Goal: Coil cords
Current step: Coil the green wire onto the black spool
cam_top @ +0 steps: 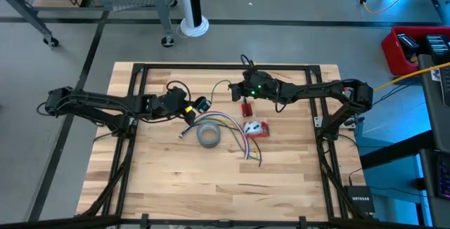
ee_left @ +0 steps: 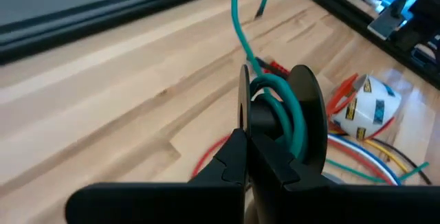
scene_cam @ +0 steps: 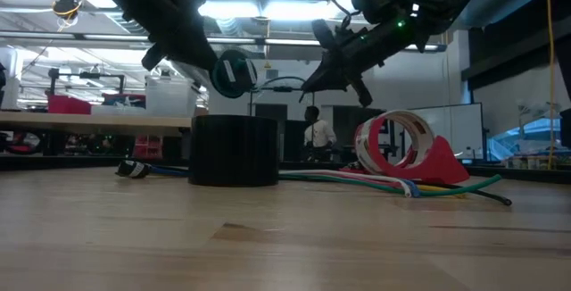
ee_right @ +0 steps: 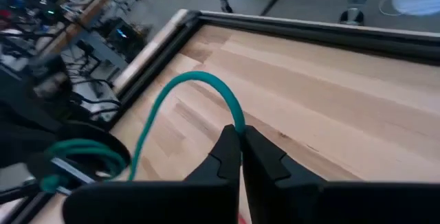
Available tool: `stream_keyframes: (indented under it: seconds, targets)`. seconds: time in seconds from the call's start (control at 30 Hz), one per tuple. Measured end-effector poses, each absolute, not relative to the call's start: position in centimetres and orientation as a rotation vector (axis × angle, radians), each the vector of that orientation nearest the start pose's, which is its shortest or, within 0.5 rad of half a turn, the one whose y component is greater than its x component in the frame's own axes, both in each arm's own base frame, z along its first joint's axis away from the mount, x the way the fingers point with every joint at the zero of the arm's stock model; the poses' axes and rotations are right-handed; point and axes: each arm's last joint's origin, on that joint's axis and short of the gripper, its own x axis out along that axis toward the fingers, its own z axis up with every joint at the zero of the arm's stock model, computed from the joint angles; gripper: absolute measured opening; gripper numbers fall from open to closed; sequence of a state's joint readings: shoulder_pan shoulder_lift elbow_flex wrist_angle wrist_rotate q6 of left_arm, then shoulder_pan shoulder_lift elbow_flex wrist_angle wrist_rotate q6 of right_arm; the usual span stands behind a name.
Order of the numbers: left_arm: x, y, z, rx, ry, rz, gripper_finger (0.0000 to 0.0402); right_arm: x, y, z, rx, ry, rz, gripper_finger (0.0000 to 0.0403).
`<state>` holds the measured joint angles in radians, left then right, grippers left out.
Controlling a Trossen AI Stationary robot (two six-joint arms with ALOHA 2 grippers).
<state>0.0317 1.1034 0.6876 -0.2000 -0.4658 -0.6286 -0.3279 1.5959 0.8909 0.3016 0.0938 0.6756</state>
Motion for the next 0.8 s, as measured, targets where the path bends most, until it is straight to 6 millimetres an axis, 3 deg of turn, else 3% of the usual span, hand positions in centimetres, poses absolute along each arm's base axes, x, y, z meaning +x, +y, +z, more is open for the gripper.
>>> stream_keyframes:
  seconds: [0.6,0.8]
  targets:
    - [24.9,2.0,21.5,-0.509,0.473,0.684,0.0,34.0,-11.0,25.8,0.756,0.188,-0.27,0.0003]
    - [25.7,3.0,21.3,-0.495,0.413,0.722,0.0,34.5,-9.2,25.8,0.784,0.225,-0.196,0.0003]
